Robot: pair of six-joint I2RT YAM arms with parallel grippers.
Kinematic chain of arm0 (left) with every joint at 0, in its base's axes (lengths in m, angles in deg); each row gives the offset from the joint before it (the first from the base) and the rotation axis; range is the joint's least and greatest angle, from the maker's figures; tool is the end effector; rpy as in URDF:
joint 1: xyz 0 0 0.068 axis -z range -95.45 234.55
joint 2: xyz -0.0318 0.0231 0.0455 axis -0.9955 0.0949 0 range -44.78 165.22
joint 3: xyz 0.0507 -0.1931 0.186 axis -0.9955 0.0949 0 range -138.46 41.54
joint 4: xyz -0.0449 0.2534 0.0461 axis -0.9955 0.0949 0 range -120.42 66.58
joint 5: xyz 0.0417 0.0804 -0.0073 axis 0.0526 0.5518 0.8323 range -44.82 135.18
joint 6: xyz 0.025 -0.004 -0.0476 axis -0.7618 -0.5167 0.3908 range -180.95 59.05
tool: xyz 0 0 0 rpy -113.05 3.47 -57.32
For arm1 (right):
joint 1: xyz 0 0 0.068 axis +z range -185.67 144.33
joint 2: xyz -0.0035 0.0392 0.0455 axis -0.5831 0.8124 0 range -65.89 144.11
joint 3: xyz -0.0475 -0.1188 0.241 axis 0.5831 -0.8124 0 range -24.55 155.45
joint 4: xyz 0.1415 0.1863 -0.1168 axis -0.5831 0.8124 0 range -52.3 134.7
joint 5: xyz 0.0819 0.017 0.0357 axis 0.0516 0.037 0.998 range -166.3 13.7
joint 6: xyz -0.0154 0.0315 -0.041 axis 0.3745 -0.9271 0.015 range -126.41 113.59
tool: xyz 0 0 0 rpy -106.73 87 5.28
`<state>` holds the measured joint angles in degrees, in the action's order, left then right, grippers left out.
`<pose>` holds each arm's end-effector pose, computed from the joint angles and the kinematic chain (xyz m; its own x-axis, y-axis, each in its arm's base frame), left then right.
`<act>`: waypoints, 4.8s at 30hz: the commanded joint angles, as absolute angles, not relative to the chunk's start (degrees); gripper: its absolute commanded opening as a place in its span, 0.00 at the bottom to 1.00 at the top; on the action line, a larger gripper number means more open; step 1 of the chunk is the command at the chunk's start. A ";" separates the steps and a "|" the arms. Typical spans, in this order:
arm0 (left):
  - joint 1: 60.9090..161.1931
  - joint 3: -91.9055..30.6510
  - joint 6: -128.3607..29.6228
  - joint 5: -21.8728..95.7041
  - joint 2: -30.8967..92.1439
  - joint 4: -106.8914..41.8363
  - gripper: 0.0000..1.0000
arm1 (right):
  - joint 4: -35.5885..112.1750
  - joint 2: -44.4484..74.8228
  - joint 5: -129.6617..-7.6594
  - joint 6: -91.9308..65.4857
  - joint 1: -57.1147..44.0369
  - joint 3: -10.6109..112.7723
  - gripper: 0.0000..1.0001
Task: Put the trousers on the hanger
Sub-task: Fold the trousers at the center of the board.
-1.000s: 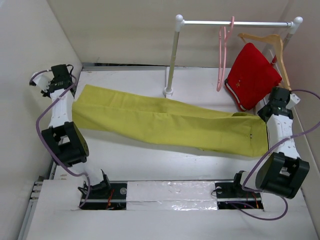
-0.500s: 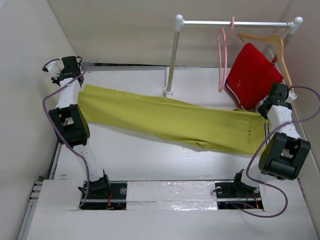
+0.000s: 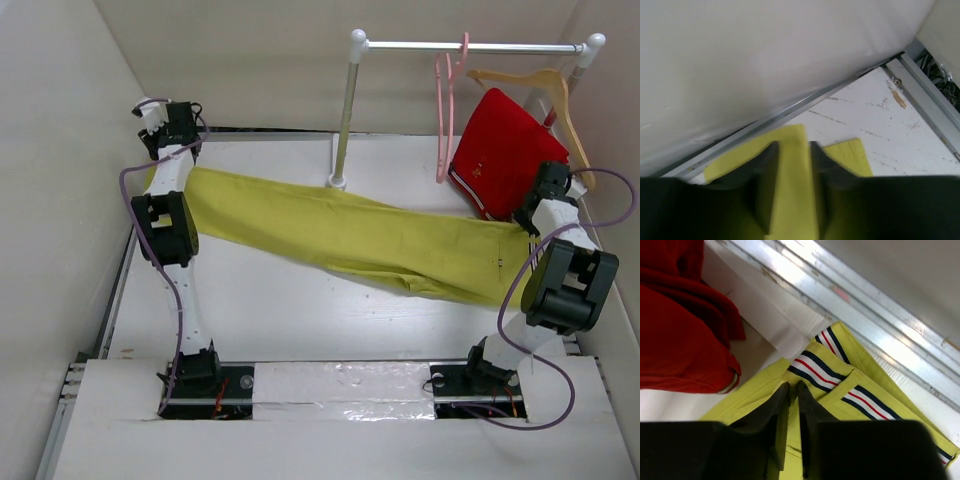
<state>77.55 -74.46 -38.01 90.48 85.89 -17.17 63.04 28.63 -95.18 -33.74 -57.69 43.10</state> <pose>0.5247 0.0898 0.2634 -0.1517 -0.2948 -0.9435 -0.8342 0.5501 -0.0378 0.3224 -0.1429 0.2343 -0.4036 0.6319 -0.6617 0.8149 0.5771 0.0541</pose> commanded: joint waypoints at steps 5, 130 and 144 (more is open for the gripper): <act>77.26 -79.32 -42.14 90.35 88.11 -20.49 0.54 | 55.72 23.41 -100.47 -35.67 -54.58 45.24 0.79; 114.70 -33.95 -66.13 21.71 58.22 -19.61 0.53 | 33.57 -22.22 -64.97 -23.46 -25.21 -5.31 0.26; 115.75 -37.47 -68.86 20.57 64.55 -17.33 0.38 | 32.16 -20.46 -65.93 -23.46 -25.21 -5.66 0.27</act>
<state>114.79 -35.34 -66.80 21.82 63.99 -19.16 36.46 -20.73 -64.73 -24.12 -25.78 -7.36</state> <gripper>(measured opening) 0.388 0.272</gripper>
